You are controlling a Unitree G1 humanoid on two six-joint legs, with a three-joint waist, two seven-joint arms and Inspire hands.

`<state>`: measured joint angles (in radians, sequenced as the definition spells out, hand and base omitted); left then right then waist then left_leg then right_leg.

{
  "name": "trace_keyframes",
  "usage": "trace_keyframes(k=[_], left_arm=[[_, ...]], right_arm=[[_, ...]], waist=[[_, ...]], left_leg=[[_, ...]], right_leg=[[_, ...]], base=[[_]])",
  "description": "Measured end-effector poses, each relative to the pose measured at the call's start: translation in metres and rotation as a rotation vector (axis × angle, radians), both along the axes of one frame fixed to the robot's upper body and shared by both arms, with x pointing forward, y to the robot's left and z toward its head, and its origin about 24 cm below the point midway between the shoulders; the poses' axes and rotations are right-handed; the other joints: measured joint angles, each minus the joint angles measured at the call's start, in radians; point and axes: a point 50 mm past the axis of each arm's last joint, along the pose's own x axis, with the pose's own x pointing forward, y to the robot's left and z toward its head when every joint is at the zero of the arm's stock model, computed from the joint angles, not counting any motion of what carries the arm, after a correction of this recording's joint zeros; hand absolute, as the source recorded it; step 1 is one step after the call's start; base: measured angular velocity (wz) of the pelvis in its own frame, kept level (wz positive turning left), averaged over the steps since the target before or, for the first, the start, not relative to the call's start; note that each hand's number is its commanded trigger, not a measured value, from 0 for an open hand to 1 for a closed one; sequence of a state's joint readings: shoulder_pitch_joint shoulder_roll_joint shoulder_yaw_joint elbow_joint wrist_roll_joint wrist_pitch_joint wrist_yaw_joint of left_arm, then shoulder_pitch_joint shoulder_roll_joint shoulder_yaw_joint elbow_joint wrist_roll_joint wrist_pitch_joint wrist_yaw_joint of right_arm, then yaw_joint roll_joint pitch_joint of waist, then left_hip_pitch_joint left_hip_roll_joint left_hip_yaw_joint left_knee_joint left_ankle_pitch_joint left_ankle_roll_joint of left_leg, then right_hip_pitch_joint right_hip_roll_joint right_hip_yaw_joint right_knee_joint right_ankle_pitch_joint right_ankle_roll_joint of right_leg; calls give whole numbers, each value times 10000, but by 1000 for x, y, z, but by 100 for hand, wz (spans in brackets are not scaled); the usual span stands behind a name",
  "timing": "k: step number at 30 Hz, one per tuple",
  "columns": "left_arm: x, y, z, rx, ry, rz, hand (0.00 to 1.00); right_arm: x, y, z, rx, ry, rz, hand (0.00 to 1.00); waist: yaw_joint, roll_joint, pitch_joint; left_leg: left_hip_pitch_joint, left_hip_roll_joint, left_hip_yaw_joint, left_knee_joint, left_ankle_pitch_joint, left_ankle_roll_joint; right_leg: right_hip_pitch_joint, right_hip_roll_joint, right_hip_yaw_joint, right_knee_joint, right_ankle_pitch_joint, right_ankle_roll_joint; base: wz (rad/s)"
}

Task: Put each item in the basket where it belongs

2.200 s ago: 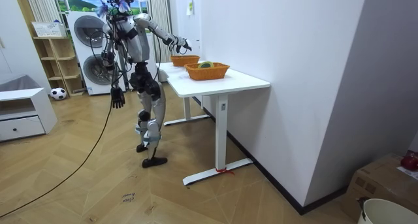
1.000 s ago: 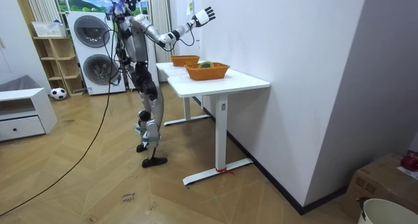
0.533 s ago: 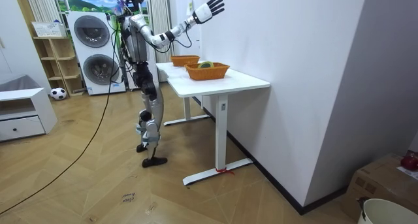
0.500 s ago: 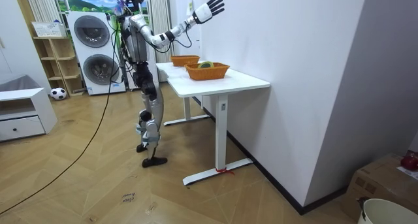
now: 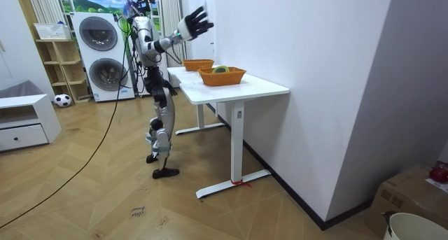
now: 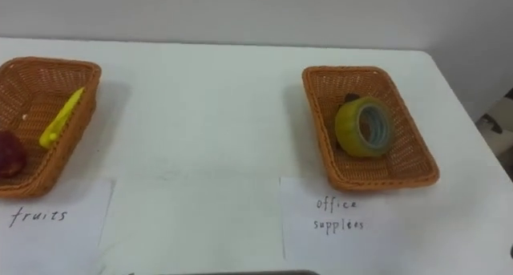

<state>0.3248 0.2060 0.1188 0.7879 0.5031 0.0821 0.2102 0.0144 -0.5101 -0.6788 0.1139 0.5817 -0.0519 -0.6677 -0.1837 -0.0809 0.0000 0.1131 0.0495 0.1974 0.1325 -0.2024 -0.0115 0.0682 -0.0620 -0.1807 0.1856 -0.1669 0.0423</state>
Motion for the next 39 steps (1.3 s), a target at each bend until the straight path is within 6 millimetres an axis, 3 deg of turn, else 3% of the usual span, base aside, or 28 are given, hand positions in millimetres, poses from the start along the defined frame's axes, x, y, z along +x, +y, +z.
trace_keyframes(k=[7,13,16,22,26,27,31,35,39], left_arm=[[14,-2,3,32,-444,-79,0],[22,-5,3,-137,-605,-157,0],[22,-5,3,-154,-598,-147,0],[16,-10,-1,-482,-456,31,0],[11,-13,-3,-643,-327,93,0],[11,-16,-4,-719,-309,124,0],[5,-21,-9,-999,-33,311,0],[-12,-23,-16,-1093,663,536,0],[-23,-23,-18,-1098,981,667,0]], right_arm=[[-62,-13,-77,3303,900,-2744,0],[-88,-8,-113,4469,1897,-4055,0],[-103,-3,-130,4922,2443,-4685,0],[-143,27,-180,6343,4131,-5351,0],[-156,59,-216,7814,4953,-5001,0],[-159,66,-226,8285,5198,-4804,0],[-165,92,-255,9669,5933,-3797,0],[-165,120,-278,10774,6737,-1746,0],[-163,144,-290,10938,8085,1089,0]], waist=[[-339,-22,-1],[-368,12,-35],[-384,52,-37],[-292,228,-27],[-268,341,-34],[-261,419,-83],[-46,485,-72],[125,552,-68],[553,546,-55]], left_leg=[[-102,5,210,-41,-4,-4],[-123,21,410,-42,-4,-4],[-132,67,403,-30,-37,-43],[-146,84,356,-27,-55,-68],[-124,78,371,-32,-55,-67],[-125,76,368,-25,-55,-67],[-12,79,371,-35,-55,-68],[183,72,355,-41,-105,-98],[188,91,351,-32,-120,-123]], right_leg=[[-212,31,196,2,12,-33],[-349,72,408,27,44,-75],[-340,115,396,19,43,-76],[-347,135,416,23,25,-102],[-337,129,411,25,24,-101],[-331,128,416,29,24,-101],[-245,131,423,31,22,-104],[-144,125,412,21,-109,-113],[-116,144,397,0,-150,-127]], base=[[-9],[-11],[0],[1],[0],[0],[0],[0],[1]])
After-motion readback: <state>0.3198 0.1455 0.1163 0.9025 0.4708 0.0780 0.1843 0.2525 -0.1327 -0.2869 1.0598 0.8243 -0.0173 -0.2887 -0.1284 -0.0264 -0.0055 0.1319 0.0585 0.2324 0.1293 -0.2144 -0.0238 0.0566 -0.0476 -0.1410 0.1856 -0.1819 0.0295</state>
